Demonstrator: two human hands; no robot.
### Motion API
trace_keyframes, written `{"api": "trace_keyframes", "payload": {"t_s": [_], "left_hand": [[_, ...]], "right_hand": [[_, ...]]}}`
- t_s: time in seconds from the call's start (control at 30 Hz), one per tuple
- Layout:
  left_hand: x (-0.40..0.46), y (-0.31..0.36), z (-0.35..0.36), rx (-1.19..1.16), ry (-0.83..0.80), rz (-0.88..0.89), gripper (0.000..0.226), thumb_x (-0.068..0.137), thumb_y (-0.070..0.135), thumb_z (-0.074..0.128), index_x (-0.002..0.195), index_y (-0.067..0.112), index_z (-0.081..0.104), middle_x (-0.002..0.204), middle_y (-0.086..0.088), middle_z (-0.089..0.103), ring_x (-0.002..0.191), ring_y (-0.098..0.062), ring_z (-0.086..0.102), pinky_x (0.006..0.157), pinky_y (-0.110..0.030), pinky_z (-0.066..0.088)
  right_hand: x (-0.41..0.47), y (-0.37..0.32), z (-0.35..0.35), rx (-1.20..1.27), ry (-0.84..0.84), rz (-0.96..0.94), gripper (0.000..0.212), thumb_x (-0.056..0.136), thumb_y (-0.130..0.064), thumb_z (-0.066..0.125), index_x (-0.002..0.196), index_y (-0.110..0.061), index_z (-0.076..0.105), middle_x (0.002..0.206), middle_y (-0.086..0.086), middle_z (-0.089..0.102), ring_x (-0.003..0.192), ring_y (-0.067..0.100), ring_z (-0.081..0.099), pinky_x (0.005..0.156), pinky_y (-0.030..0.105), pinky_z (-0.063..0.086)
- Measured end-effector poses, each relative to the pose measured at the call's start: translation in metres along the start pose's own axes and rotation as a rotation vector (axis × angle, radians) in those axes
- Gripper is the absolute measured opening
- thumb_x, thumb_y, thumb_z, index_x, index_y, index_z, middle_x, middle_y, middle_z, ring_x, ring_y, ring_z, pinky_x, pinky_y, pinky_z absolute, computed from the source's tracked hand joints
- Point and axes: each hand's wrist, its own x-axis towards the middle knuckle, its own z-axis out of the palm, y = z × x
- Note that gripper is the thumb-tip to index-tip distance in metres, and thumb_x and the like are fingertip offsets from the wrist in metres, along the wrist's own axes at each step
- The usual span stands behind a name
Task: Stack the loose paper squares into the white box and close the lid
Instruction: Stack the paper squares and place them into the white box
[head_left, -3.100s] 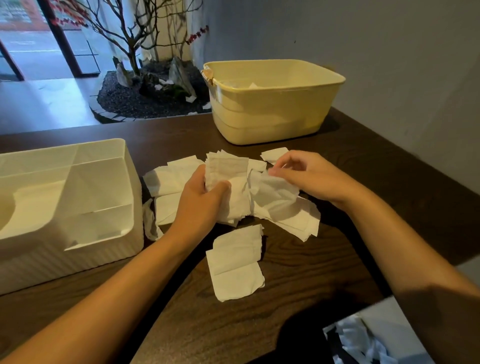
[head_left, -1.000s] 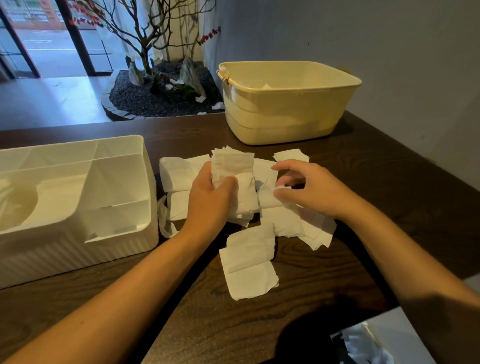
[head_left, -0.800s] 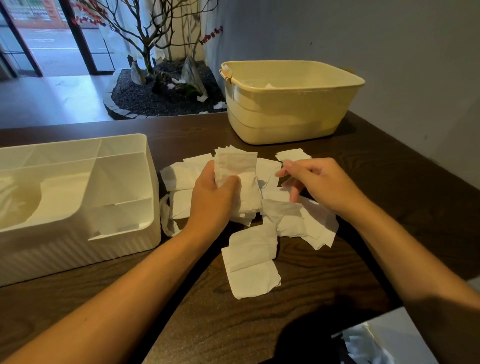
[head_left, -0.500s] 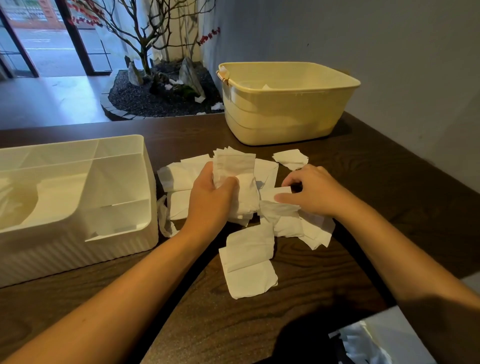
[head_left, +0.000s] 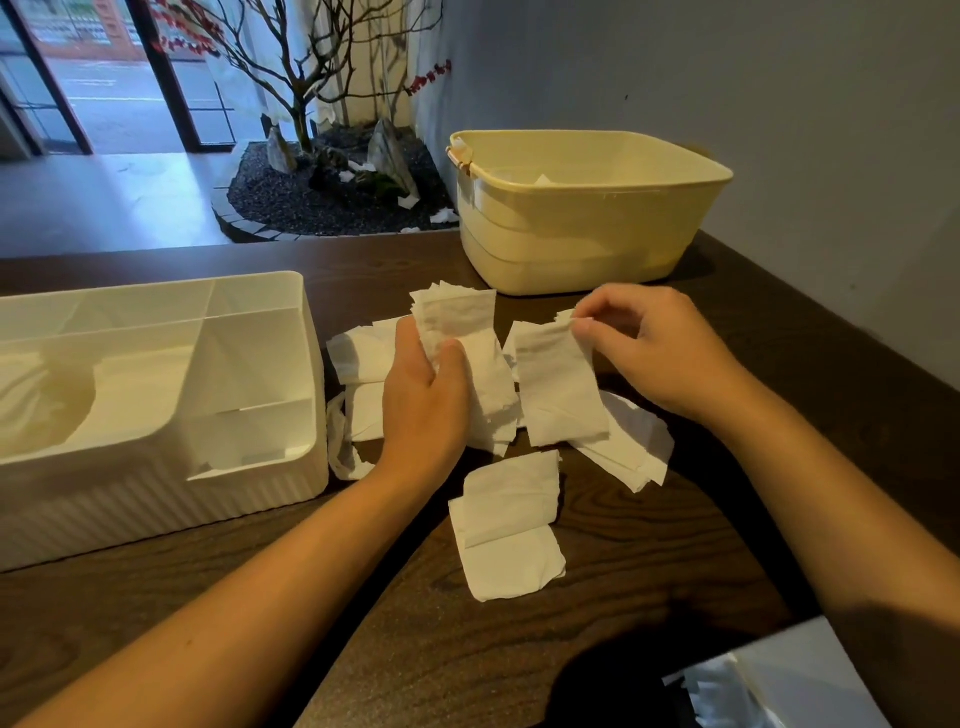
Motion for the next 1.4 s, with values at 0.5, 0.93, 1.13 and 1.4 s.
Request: {"api": "trace_keyframes", "payload": {"t_s": [0.5,0.93,1.13,1.4], "left_hand": [[0.000,0.002,0.004,-0.153,-0.171,-0.040,0.027,0.096,0.040,0.058,0.118,0.025,0.055,0.112,0.010,0.066,0.104,-0.003,0.064,0.083,-0.019,0.052],[0.002,-0.004,0.002,-0.074,-0.123,-0.060,0.031,0.099,0.013,0.056,0.114,0.038,0.046,0.107,0.024,0.057,0.101,0.002,0.057,0.077,-0.019,0.048],[0.002,-0.006,0.002,-0.073,-0.121,-0.060,0.031,0.098,0.013,0.056,0.118,0.034,0.046,0.109,0.023,0.056,0.103,0.000,0.056,0.080,-0.021,0.049],[0.006,0.001,-0.001,-0.235,-0.090,-0.217,0.032,0.097,0.010,0.057,0.127,0.020,0.055,0.121,0.002,0.066,0.115,-0.018,0.062,0.099,-0.041,0.052]], "right_hand": [[0.031,-0.046,0.025,-0.003,-0.092,-0.009,0.011,0.096,-0.021,0.062,0.096,-0.020,0.073,0.082,0.005,0.070,0.075,0.021,0.066,0.073,0.037,0.056],[0.021,-0.010,0.005,-0.595,-0.759,0.402,0.052,0.082,-0.052,0.074,0.102,-0.006,0.061,0.081,0.003,0.057,0.085,0.023,0.061,0.064,0.028,0.045],[0.009,-0.009,0.007,-0.500,-0.792,0.361,0.035,0.085,-0.041,0.075,0.072,-0.013,0.057,0.068,0.001,0.052,0.065,0.015,0.052,0.057,0.024,0.037],[0.008,-0.004,0.000,-0.058,-0.380,0.413,0.040,0.085,-0.029,0.075,0.120,-0.012,0.063,0.123,0.007,0.064,0.103,0.018,0.060,0.078,0.032,0.046]]}}
